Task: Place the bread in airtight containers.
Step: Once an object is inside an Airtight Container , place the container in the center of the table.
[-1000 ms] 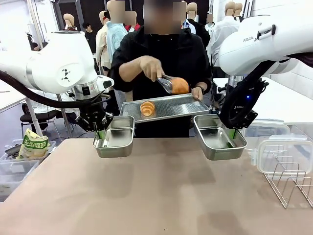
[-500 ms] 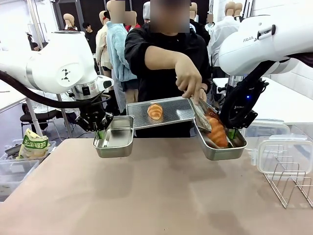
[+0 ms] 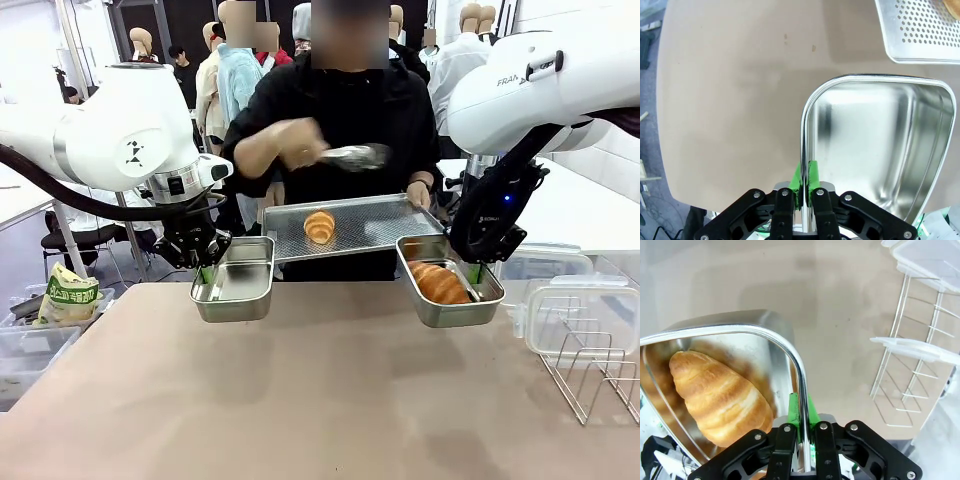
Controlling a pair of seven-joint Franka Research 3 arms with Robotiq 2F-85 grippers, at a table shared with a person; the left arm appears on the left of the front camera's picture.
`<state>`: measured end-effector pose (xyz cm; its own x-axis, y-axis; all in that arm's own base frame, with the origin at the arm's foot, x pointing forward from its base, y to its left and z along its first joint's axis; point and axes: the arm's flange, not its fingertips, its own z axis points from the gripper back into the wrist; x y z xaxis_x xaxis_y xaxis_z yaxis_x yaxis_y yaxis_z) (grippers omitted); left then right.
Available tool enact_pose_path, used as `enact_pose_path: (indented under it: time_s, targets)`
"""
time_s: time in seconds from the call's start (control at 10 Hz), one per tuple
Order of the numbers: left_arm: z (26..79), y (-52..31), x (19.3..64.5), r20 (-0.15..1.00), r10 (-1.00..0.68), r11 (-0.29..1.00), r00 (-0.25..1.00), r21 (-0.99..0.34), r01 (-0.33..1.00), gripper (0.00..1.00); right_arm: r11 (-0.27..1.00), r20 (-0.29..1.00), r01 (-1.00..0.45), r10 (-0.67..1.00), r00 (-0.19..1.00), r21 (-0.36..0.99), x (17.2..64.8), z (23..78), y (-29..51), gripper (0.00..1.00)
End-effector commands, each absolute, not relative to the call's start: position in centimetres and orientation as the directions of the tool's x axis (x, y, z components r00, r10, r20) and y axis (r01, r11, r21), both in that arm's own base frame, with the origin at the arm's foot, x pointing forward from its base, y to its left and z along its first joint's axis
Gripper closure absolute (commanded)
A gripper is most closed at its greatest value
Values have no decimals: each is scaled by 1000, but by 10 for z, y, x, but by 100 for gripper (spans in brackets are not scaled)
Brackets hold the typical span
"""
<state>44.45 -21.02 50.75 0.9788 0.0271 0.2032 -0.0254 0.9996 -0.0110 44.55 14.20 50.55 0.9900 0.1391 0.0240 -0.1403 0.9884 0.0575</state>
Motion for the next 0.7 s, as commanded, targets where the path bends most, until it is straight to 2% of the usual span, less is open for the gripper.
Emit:
enact_pose_path:
  time_s: [0.0, 0.6]
  targets:
    - [511, -208, 444, 204, 22, 1000, 979, -10, -20, 100, 992, 47, -121, 119, 992, 46, 445, 504, 142, 100]
    - [511, -208, 444, 204, 22, 1000, 979, -10, -20, 100, 992, 47, -121, 119, 992, 46, 445, 504, 142, 100]
